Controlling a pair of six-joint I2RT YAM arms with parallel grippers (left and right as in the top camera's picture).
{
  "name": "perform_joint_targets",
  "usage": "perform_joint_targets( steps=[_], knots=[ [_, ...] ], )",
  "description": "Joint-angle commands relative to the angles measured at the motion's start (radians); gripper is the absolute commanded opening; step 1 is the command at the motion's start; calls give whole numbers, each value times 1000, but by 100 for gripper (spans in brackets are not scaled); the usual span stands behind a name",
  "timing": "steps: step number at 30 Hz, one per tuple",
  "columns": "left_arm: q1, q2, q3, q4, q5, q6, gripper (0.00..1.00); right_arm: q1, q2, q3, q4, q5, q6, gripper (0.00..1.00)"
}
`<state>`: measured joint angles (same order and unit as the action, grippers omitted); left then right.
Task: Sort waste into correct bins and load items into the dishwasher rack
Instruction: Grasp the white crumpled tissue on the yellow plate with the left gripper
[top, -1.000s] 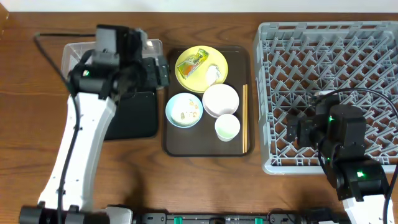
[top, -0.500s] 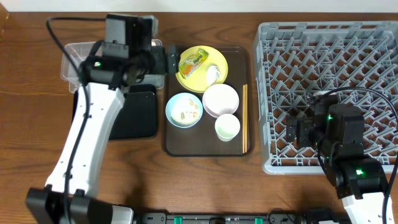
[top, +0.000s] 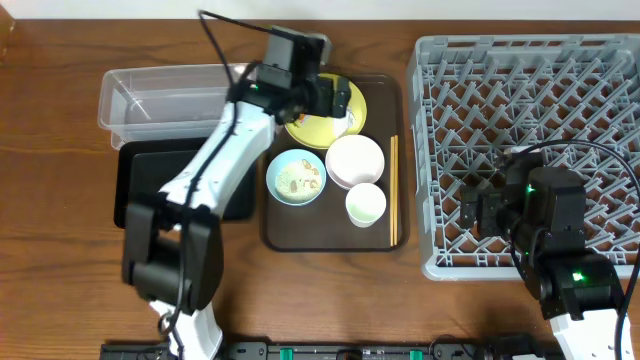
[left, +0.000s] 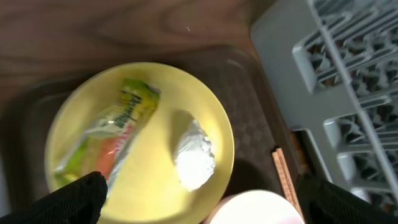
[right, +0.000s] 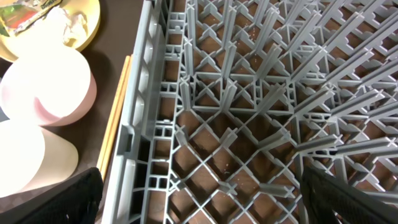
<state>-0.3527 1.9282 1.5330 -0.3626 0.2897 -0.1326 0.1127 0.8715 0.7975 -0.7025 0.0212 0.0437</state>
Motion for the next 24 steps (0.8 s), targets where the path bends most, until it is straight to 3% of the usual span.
perform_joint_targets(
  steps=[1, 8, 13, 24],
  knots=[
    [-14, 35, 14, 32, -5, 9, 100, 12, 0, 17, -2, -4, -3, 99],
    [-60, 107, 14, 66, -133, 10, 100, 12, 0, 17, -14, -4, -3, 99],
    [-66, 158, 14, 82, -145, 9, 100, 12, 0, 17, -16, -4, 4, 99],
    [-70, 229, 14, 104, -145, 8, 86, 12, 0, 17, -19, -4, 4, 99]
  ],
)
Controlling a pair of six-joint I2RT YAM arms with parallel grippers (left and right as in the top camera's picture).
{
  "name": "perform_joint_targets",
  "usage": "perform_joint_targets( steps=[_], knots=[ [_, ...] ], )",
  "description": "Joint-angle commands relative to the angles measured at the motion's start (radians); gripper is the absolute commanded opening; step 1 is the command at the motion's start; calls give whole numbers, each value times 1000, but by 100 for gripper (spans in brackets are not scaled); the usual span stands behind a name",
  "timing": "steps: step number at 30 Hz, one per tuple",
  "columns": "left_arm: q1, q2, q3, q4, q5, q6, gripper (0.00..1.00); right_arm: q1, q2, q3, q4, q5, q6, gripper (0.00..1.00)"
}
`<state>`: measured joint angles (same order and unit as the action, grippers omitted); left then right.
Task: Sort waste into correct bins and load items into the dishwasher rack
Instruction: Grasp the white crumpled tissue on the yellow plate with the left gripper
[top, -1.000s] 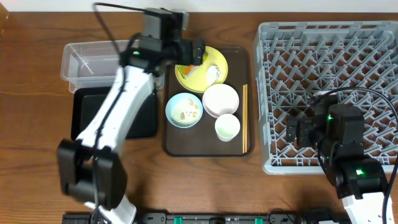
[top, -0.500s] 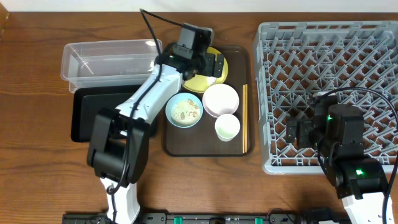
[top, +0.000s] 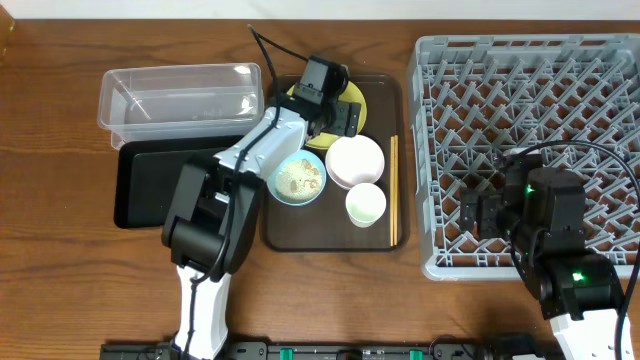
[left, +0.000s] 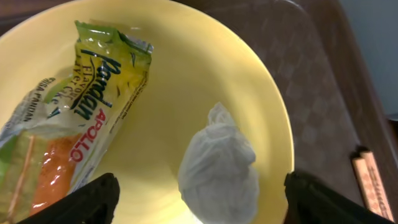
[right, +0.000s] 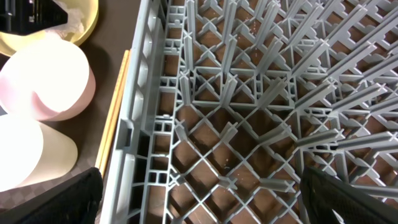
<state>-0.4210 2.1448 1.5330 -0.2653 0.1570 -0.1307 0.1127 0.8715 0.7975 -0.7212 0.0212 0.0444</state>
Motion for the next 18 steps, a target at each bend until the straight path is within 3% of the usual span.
perform_joint_targets(
  steps=[1, 4, 11, 18],
  knots=[
    [-6, 17, 14, 9, -12, 6, 86, 12, 0, 17, -1, -4, 3, 99],
    [-14, 24, 14, 14, -12, 6, 80, 12, 0, 17, -2, -4, 3, 99],
    [-24, 24, 14, 32, -12, 6, 51, 12, 0, 17, -2, -4, 3, 99],
    [-24, 24, 12, 5, -12, 7, 45, 12, 0, 17, -2, -4, 3, 99]
  ],
)
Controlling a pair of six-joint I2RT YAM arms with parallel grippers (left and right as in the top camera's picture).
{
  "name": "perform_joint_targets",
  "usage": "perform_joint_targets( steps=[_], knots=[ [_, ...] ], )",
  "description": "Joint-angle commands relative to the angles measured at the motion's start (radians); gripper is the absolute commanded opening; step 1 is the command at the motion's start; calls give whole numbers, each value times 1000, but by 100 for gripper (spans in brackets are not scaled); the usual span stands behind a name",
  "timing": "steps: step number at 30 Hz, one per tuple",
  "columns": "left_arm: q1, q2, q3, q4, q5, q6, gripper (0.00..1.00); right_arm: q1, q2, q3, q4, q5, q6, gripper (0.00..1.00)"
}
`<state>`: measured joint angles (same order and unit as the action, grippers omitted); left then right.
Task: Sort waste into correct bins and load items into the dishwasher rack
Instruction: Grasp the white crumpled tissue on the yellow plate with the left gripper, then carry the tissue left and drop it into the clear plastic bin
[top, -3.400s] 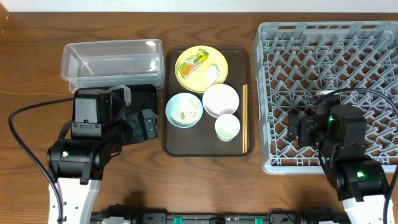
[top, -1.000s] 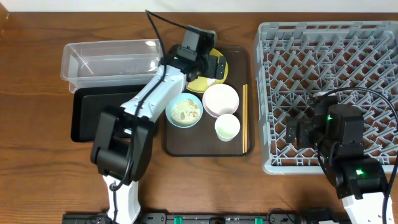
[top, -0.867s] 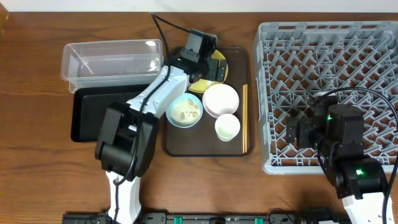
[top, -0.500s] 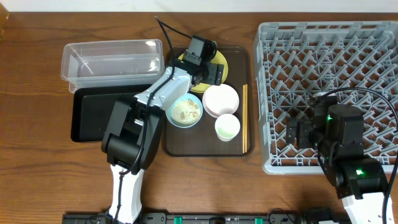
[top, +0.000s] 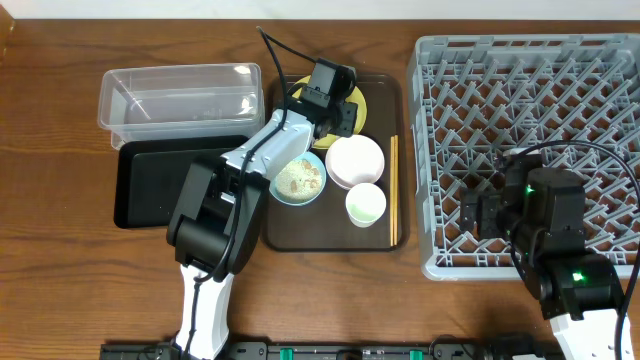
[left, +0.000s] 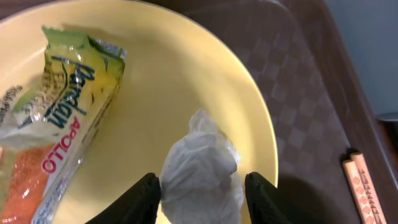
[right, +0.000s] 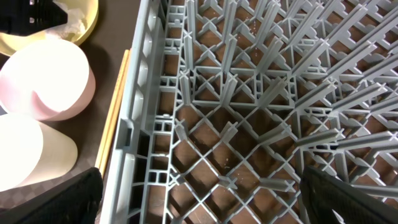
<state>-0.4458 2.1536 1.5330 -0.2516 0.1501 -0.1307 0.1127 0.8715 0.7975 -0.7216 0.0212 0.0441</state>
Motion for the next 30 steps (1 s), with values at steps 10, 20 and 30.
perform_joint_targets(
  steps=[10, 20, 30],
  knots=[
    [1, 16, 9, -32, -6, 7, 24, 12, 0, 17, -1, -4, 4, 99],
    [14, -28, 10, -27, -6, 7, 6, 12, 0, 17, -2, -4, 4, 99],
    [182, -272, 10, -31, -6, 7, 6, 12, 0, 17, -2, -4, 4, 99]
  ],
)
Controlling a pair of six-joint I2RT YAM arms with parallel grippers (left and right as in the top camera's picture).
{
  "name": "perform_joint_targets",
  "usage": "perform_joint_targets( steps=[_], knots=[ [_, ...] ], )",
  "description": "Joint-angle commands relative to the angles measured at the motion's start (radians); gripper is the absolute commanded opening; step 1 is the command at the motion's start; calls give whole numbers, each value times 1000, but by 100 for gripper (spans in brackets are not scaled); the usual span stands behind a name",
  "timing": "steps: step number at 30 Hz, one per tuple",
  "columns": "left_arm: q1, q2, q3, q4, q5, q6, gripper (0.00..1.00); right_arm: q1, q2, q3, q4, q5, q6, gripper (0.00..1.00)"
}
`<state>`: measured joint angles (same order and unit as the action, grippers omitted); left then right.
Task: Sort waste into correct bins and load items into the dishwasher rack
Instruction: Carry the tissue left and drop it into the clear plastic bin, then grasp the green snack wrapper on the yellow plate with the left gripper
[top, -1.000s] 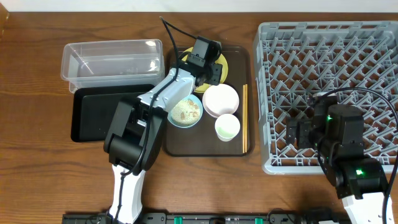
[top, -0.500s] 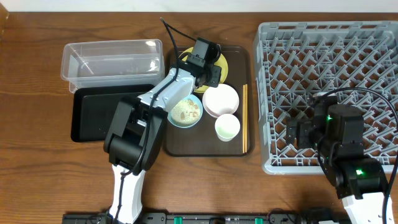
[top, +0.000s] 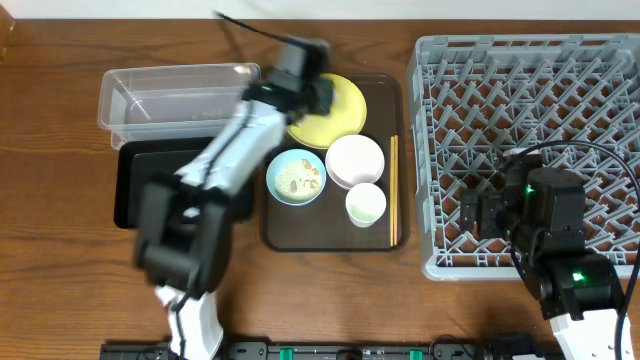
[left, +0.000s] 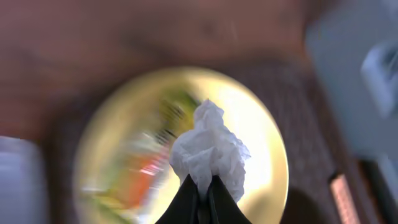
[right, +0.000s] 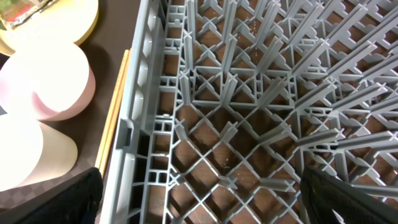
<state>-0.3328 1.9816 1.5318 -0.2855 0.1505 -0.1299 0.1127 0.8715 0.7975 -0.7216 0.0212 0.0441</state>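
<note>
My left gripper (left: 202, 190) is shut on a crumpled white tissue (left: 210, 149) and holds it above the yellow plate (left: 264, 165). A green and orange snack wrapper (left: 149, 165) lies blurred on that plate. In the overhead view the left gripper (top: 316, 95) hangs over the plate's (top: 345, 112) left edge, at the back of the brown tray (top: 385, 238). Over the front left of the grey dishwasher rack (top: 530, 90), my right gripper (right: 199, 186) stands open with nothing between its fingers.
The tray also carries a blue bowl (top: 296, 177) with food scraps, a pink bowl (top: 355, 160), a cream cup (top: 366, 205) and chopsticks (top: 393, 190). A clear bin (top: 170, 95) and a black bin (top: 135, 185) stand left of the tray.
My left gripper was open with its fingers either side of the tissue on the plate. It is now shut on the tissue and higher above the plate. The right arm has not moved.
My left gripper was open well above the yellow plate, with wrapper and tissue lying on it. Then it was lower, close over the tissue, then straddling it. Now it holds the tissue clear of the plate. The right gripper stayed open over the rack.
</note>
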Motion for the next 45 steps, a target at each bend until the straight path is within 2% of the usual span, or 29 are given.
perform_joint_targets(
  steps=[1, 9, 18, 20, 21, 23, 24, 27, 31, 38, 45],
  knots=[
    [93, -118, 11, 3, -6, 6, 6, 12, 0, 17, -2, -4, 4, 99],
    [292, -158, 10, -28, -6, 6, 9, 12, 0, 17, -4, -4, 4, 99],
    [355, -138, 10, -107, -32, 6, 17, 12, 0, 17, -5, -4, 4, 99],
    [355, -138, 10, -125, -55, 6, 34, 12, 0, 17, -5, -4, 4, 99],
    [355, -138, 10, -134, -58, 6, 48, 12, 0, 17, -5, -4, 4, 99],
    [355, -138, 10, -148, -58, 6, 52, 12, 0, 17, -5, -4, 4, 99],
    [354, -138, 10, -155, -58, 6, 58, 12, 0, 17, -5, -4, 4, 99],
    [343, -139, 10, -164, -50, 16, 68, 12, 0, 17, -5, -4, 4, 99],
    [290, -139, 10, -163, -19, 143, 70, 12, 0, 17, -5, -4, 4, 99],
    [140, -136, 10, -148, -21, 402, 80, 12, 0, 17, -5, -4, 4, 99],
    [91, -57, 10, -85, -20, 436, 83, 12, 0, 17, -10, -4, 4, 99]
  ],
)
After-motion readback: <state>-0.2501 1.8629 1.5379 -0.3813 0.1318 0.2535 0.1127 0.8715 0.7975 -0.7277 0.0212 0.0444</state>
